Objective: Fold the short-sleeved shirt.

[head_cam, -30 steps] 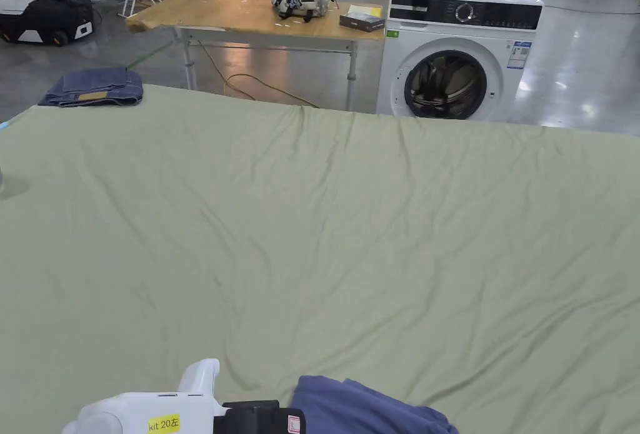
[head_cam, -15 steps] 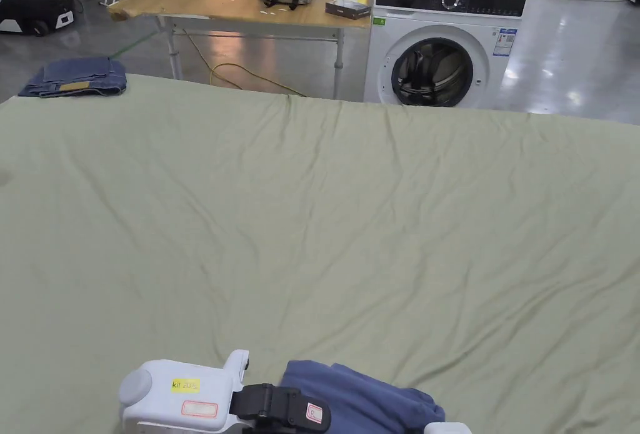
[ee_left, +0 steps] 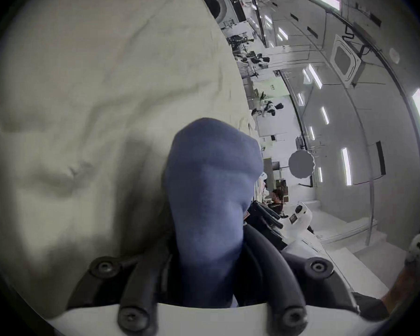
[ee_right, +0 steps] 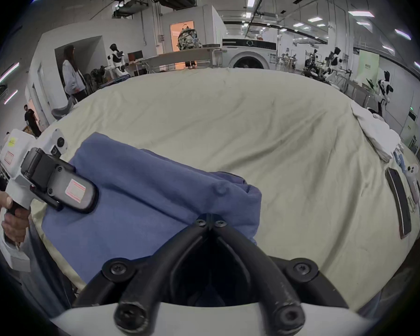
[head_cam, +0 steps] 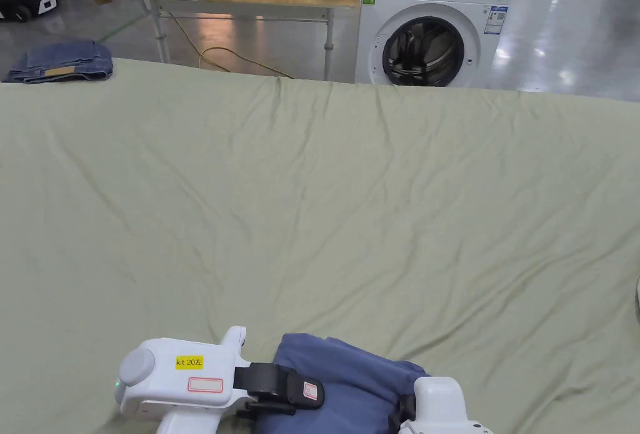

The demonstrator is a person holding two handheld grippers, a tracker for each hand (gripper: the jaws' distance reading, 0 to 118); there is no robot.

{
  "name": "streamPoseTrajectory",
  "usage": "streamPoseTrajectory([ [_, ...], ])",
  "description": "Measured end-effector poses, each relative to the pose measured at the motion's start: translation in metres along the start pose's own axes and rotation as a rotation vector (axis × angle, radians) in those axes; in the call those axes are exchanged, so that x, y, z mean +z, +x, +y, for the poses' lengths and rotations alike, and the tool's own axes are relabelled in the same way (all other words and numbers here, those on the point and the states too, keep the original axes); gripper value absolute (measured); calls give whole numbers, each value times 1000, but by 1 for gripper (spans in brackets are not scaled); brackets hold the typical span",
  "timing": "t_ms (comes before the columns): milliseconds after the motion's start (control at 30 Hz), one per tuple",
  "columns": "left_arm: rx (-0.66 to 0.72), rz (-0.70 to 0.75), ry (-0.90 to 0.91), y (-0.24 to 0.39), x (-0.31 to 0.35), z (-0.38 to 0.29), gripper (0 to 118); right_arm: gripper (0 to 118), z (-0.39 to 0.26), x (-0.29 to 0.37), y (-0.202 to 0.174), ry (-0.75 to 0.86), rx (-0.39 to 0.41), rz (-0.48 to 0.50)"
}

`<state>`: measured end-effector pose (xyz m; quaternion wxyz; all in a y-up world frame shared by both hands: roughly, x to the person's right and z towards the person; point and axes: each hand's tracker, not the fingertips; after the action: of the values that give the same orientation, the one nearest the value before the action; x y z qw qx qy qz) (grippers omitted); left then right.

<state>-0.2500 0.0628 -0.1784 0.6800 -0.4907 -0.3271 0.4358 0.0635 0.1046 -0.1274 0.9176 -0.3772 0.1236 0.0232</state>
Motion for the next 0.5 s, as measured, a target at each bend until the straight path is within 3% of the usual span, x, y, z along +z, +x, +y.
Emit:
streamPoseTrajectory([
  [267,-2,-14,16,11,18,12,15,0,15,12,2,22,-11,12],
  [500,-48,60,82,15,103,38,15,0,32,12,10,82,18,8],
])
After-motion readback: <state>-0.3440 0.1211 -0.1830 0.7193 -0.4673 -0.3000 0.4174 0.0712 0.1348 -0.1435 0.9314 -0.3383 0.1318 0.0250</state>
